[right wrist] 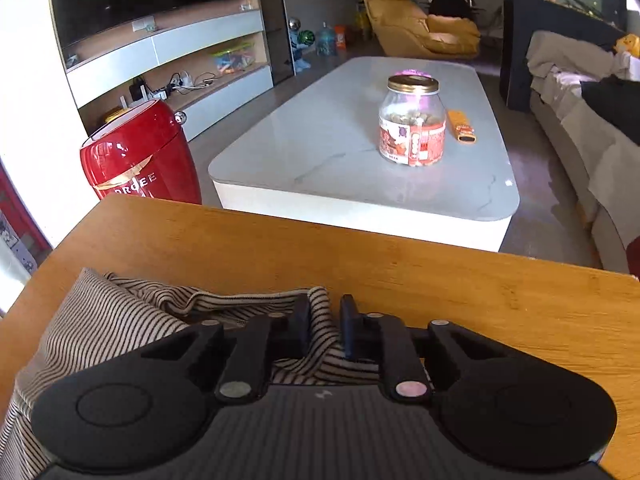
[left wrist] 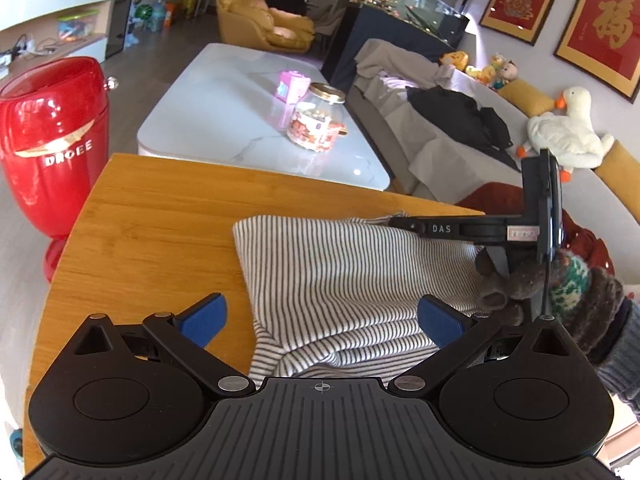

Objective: Fold clothes

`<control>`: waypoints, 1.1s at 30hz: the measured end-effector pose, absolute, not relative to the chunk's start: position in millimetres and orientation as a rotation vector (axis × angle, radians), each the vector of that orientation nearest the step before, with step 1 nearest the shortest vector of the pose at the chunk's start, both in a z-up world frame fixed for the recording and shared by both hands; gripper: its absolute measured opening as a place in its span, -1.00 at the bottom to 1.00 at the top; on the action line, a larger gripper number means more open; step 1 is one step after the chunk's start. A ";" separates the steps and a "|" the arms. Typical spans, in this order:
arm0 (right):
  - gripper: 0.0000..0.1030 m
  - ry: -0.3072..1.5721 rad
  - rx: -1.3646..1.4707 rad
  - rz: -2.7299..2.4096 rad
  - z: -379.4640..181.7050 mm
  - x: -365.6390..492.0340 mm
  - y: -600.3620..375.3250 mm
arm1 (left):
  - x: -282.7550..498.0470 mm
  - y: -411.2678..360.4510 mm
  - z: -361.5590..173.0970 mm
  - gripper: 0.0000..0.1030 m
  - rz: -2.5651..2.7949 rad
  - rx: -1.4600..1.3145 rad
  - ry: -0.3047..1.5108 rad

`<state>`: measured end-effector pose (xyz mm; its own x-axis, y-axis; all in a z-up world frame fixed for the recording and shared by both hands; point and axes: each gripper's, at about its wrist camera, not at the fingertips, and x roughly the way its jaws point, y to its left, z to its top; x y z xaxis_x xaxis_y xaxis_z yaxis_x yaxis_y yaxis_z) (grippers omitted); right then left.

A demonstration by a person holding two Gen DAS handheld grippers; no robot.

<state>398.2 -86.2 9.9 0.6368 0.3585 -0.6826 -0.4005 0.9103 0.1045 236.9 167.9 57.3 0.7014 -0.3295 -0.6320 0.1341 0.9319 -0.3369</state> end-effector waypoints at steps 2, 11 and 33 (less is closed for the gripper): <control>-0.86 0.721 -0.049 0.451 24.4 382.1 -90.0 | 233.1 178.8 60.5 1.00 -0.245 -0.298 0.741; -0.89 0.661 0.015 0.692 85.9 223.5 -125.7 | 225.2 188.7 84.3 1.00 -0.286 -0.396 0.654; 0.63 0.564 0.181 0.511 61.1 110.2 -200.0 | 148.4 144.2 20.9 1.00 -0.250 -0.085 0.794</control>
